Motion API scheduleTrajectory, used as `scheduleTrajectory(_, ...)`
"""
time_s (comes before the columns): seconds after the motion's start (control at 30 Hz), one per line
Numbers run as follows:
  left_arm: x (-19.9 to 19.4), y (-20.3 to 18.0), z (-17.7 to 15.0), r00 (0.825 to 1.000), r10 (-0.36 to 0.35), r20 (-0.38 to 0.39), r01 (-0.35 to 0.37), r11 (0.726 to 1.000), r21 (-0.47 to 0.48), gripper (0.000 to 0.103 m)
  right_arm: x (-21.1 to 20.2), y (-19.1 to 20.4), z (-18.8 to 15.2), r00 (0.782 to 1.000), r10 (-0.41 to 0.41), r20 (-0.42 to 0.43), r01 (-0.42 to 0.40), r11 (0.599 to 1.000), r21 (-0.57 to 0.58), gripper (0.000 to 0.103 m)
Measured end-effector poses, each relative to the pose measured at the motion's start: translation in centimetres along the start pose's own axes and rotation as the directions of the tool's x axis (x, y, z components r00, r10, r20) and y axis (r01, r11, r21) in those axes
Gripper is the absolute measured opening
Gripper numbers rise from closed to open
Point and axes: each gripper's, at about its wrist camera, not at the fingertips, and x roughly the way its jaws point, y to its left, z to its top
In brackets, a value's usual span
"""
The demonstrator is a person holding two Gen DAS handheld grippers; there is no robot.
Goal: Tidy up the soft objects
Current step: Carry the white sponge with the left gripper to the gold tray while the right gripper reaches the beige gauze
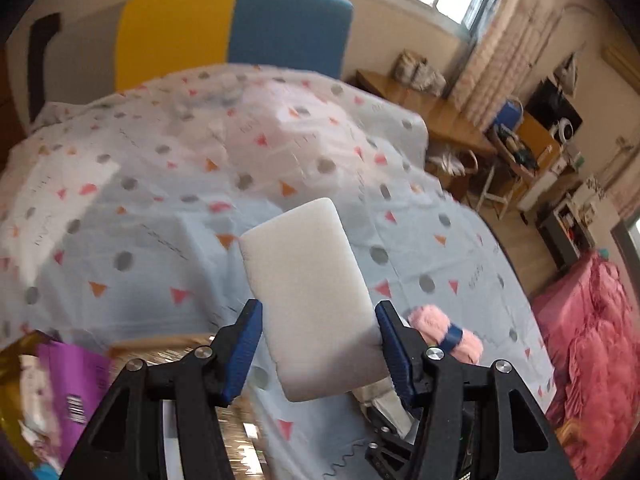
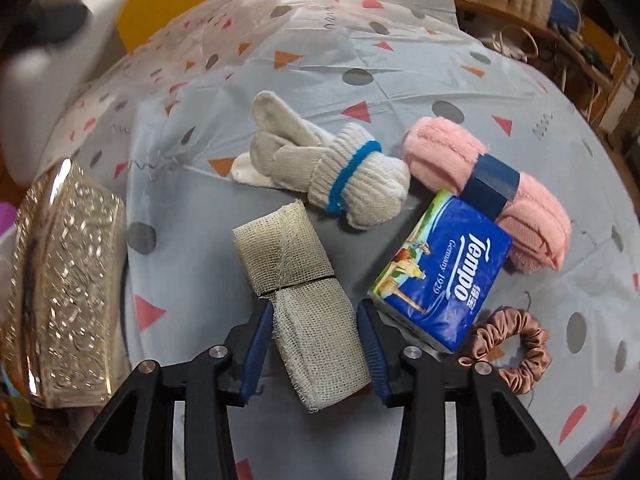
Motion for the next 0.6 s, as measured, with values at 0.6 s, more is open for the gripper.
scheduleTrajectory(0.6,-15.6,25.1,-6.5,0.945,0.268,0.186,-0.209,0.935,-0.287,0.059,0.3,1.3,-1.0,0.998,-0.07,-0.003,0.069,0.994,-0.088,0.049)
